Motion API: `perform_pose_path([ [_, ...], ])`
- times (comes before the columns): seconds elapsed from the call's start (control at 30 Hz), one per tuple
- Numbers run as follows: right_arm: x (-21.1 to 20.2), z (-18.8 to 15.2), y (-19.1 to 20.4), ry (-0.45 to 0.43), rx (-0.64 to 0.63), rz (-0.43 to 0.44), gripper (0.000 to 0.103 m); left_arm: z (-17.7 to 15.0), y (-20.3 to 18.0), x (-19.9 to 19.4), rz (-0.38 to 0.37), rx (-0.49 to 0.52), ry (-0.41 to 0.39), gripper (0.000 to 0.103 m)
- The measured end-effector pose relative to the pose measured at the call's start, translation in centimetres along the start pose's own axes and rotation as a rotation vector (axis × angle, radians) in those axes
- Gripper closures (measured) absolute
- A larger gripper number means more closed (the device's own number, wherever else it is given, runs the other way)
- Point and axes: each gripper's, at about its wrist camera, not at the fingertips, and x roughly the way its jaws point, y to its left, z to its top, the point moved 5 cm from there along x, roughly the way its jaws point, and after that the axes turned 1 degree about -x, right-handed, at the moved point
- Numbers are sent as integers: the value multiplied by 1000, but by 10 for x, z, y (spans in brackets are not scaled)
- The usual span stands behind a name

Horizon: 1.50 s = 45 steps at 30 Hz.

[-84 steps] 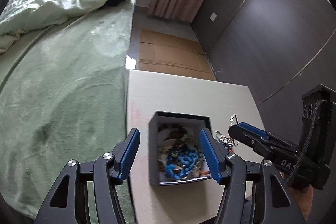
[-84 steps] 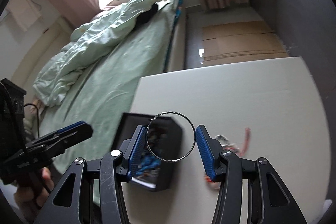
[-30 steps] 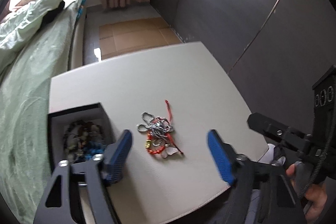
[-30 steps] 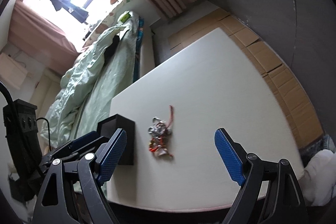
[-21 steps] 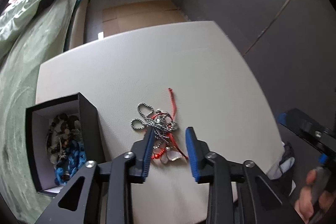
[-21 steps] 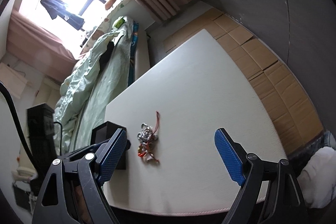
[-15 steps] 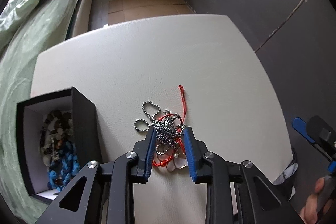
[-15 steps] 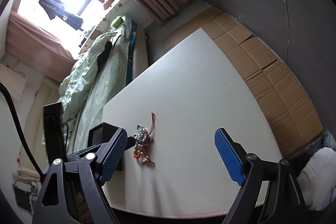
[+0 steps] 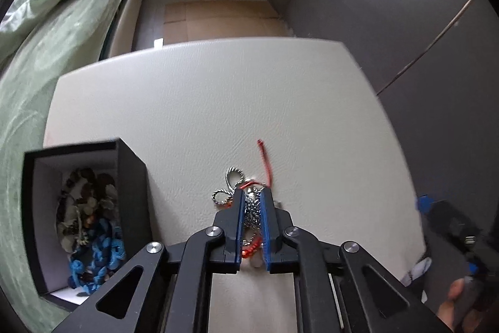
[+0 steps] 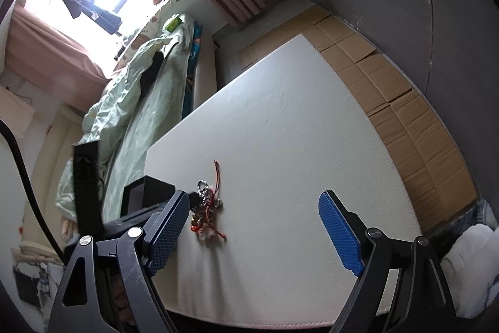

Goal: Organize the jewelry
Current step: 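Lift the silver chain with the left tool toward the box, then lower the chain into the box with the left tool while the right tool reaches the small ring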

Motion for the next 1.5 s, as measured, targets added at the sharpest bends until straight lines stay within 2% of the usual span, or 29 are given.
perform_pose_path([
  [0.4,11,-6,19,32,-43,25,17,16,-18,-81,-71,47,-150,94],
  [0.43,12,-6,21,36,-47,25,17,17,-19,-88,-76,50,-161,98],
  [0.5,13,-8,23,39,-54,24,17,19,-23,-101,-90,55,-181,98],
  [0.97,17,-10,32,53,-63,37,18,39,-38,-178,-112,101,-325,98],
  [1.17,21,-14,44,70,-58,126,18,43,-34,-195,-112,102,-359,98],
  [1.37,25,-19,67,80,-55,262,18,41,-32,-196,-119,104,-358,98],
  [1.5,36,-24,83,100,-61,290,18,42,-24,-203,-107,97,-374,98],
])
